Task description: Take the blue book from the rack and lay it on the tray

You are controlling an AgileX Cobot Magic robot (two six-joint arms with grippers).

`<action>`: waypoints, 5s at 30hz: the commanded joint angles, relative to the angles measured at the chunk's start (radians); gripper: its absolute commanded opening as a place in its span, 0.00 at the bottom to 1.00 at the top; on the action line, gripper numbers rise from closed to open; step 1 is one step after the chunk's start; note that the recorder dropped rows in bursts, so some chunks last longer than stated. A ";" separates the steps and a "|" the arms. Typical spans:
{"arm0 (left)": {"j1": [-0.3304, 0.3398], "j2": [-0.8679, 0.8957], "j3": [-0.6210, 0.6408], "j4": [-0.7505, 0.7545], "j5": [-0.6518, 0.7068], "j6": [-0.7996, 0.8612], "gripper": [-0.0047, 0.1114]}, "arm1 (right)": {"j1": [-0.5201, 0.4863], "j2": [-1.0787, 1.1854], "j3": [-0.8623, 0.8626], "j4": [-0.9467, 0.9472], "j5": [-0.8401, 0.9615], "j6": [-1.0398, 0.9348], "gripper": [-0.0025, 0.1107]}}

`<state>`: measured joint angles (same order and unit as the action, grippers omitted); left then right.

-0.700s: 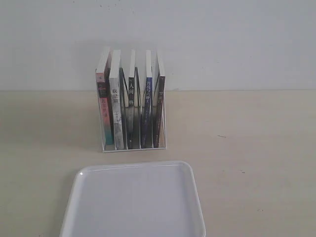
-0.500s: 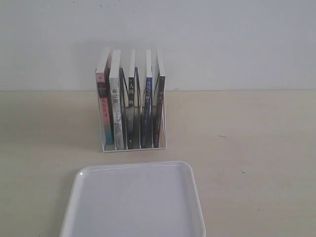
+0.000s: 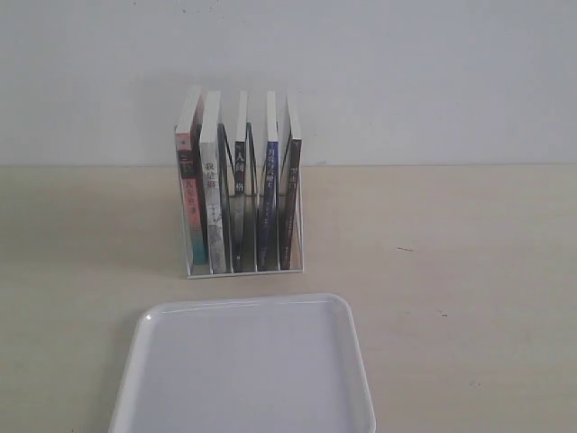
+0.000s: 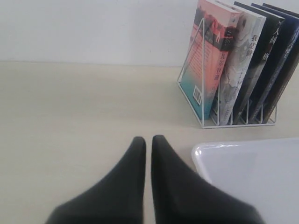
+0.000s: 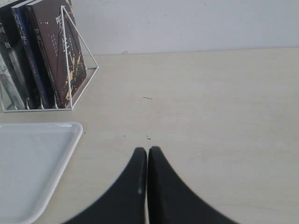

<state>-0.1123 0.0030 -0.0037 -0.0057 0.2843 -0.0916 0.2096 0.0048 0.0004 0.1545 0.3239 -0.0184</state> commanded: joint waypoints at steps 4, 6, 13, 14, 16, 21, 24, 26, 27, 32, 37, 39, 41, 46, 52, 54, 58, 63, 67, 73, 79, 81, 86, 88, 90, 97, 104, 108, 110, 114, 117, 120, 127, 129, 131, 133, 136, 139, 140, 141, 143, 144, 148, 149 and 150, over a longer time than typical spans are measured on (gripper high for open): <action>0.002 -0.003 -0.116 -0.133 0.000 -0.006 0.08 | -0.001 -0.005 0.000 -0.006 -0.013 -0.003 0.02; 0.002 -0.003 -0.153 -0.135 0.008 -0.006 0.08 | -0.001 -0.005 0.000 -0.006 -0.013 -0.003 0.02; 0.002 -0.003 -0.169 -0.189 -0.242 -0.023 0.08 | -0.001 -0.005 0.000 -0.006 -0.013 -0.003 0.02; 0.002 -0.003 -0.169 -0.221 -0.284 -0.038 0.08 | -0.001 -0.005 0.000 -0.006 -0.013 -0.003 0.02; 0.002 -0.003 -0.169 -0.316 -0.398 -0.116 0.08 | -0.001 -0.005 0.000 -0.006 -0.013 -0.003 0.02; 0.002 -0.003 -0.177 -0.353 -0.516 -0.327 0.08 | -0.001 -0.005 0.000 -0.006 -0.013 -0.003 0.02; 0.002 0.020 -0.252 -0.270 -0.533 -0.349 0.08 | -0.001 -0.005 0.000 -0.006 -0.013 -0.003 0.02; 0.000 0.086 -0.355 -0.170 -0.433 -0.349 0.08 | -0.001 -0.005 0.000 -0.006 -0.013 -0.003 0.02; -0.002 0.136 -0.425 -0.119 -0.351 -0.349 0.08 | -0.001 -0.005 0.000 -0.006 -0.013 -0.003 0.02; -0.002 0.449 -0.746 -0.007 0.051 -0.209 0.08 | -0.001 -0.005 0.000 -0.006 -0.013 -0.003 0.02; -0.002 0.756 -0.964 -0.005 0.358 0.044 0.08 | -0.001 -0.005 0.000 -0.006 -0.013 -0.003 0.02; -0.002 0.890 -1.051 -0.005 0.500 0.126 0.08 | -0.001 -0.005 0.000 -0.006 -0.013 -0.003 0.02; -0.002 1.010 -1.121 -0.011 0.575 0.135 0.08 | -0.001 -0.005 0.000 -0.006 -0.013 -0.003 0.02; -0.002 1.275 -1.244 -0.011 0.569 0.135 0.08 | -0.001 -0.005 0.000 -0.006 -0.013 -0.003 0.02; -0.002 1.501 -1.358 -0.031 0.527 0.135 0.08 | -0.001 -0.005 0.000 -0.006 -0.013 -0.003 0.02; -0.004 1.552 -1.405 -0.036 0.546 0.135 0.12 | -0.001 -0.005 0.000 -0.006 -0.013 -0.003 0.02; -0.017 1.653 -1.524 -0.101 0.642 0.172 0.28 | -0.001 -0.005 0.000 -0.006 -0.013 -0.003 0.02; -0.072 1.730 -1.633 -0.110 0.684 0.179 0.41 | -0.001 -0.005 0.000 -0.006 -0.013 -0.003 0.02; -0.119 1.768 -1.703 -0.102 0.684 0.181 0.41 | -0.001 -0.005 0.000 -0.006 -0.013 -0.003 0.02; -0.172 1.821 -1.773 -0.111 0.646 0.162 0.41 | -0.001 -0.005 0.000 -0.006 -0.013 -0.003 0.02; -0.191 1.853 -1.775 -0.121 0.559 0.162 0.41 | -0.001 -0.005 0.000 -0.006 -0.013 -0.003 0.02; -0.191 1.874 -1.777 -0.151 0.550 0.162 0.41 | -0.001 -0.005 0.000 -0.006 -0.013 -0.003 0.02; -0.191 1.905 -1.777 -0.193 0.513 0.187 0.41 | -0.001 -0.005 0.000 -0.006 -0.013 -0.003 0.02; -0.191 1.914 -1.777 -0.198 0.512 0.191 0.41 | -0.001 -0.005 0.000 -0.006 -0.013 -0.003 0.02; -0.191 1.924 -1.777 -0.198 0.512 0.191 0.41 | -0.001 -0.005 0.000 -0.006 -0.013 -0.003 0.02; -0.191 1.953 -1.777 -0.203 0.502 0.175 0.41 | -0.001 -0.005 0.000 -0.006 -0.013 -0.003 0.02; -0.191 1.959 -1.777 -0.171 0.515 0.134 0.41 | -0.001 -0.005 0.000 -0.006 -0.013 -0.003 0.02; -0.191 1.959 -1.777 -0.093 0.533 0.078 0.41 | -0.001 -0.005 0.000 -0.006 -0.013 -0.003 0.02; -0.191 1.959 -1.777 -0.084 0.537 0.065 0.41 | -0.001 -0.005 0.000 -0.006 -0.013 -0.003 0.02; -0.191 1.959 -1.777 -0.084 0.537 0.039 0.41 | -0.001 -0.005 0.000 -0.006 -0.013 -0.003 0.02; -0.191 1.961 -1.777 -0.086 0.537 0.036 0.41 | -0.001 -0.005 0.000 -0.006 -0.013 -0.003 0.02; -0.191 1.981 -1.777 -0.093 0.537 0.018 0.41 | -0.001 -0.005 0.000 -0.006 -0.013 -0.003 0.02; -0.202 1.994 -1.777 -0.100 0.539 0.018 0.41 | -0.001 -0.005 0.000 -0.006 -0.013 -0.003 0.02; -0.202 1.999 -1.777 -0.102 0.543 0.018 0.41 | -0.001 -0.005 0.000 -0.006 -0.013 -0.003 0.02; -0.202 1.999 -1.777 -0.075 0.554 0.018 0.39 | -0.001 -0.005 0.000 -0.006 -0.013 -0.003 0.02; -0.202 2.004 -1.777 -0.073 0.554 0.018 0.37 | -0.001 -0.005 0.000 -0.006 -0.013 -0.003 0.02; -0.202 2.002 -1.777 -0.073 0.548 0.018 0.31 | -0.001 -0.005 0.000 -0.006 -0.013 -0.003 0.02; -0.202 1.997 -1.777 -0.073 0.538 0.018 0.20 | -0.001 -0.005 0.000 -0.006 -0.013 -0.003 0.02; -0.202 1.993 -1.777 -0.073 0.538 0.018 0.16 | -0.001 -0.005 0.000 -0.006 -0.013 -0.003 0.02; -0.202 1.993 -1.777 -0.073 0.540 0.018 0.13 | -0.001 -0.005 0.000 -0.006 -0.013 -0.003 0.02; -0.202 1.993 -1.777 -0.073 0.553 0.020 0.08 | -0.001 -0.005 0.000 -0.006 -0.013 -0.003 0.02; -0.202 1.993 -1.777 -0.073 0.558 0.022 0.08 | -0.001 -0.005 0.000 -0.006 -0.013 -0.003 0.02; -0.202 1.983 -1.779 -0.073 0.559 0.035 0.08 | -0.001 -0.005 0.000 -0.006 -0.013 -0.003 0.02; -0.202 1.981 -1.788 -0.073 0.568 0.035 0.08 | -0.001 -0.005 0.000 -0.006 -0.013 -0.003 0.02; -0.202 1.979 -1.801 -0.073 0.582 0.035 0.08 | -0.001 -0.005 0.000 -0.006 -0.013 -0.003 0.02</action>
<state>-0.3091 1.9998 -1.7810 -0.0792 0.8366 -0.0719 0.2096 0.0048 0.0004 0.1545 0.3239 -0.0184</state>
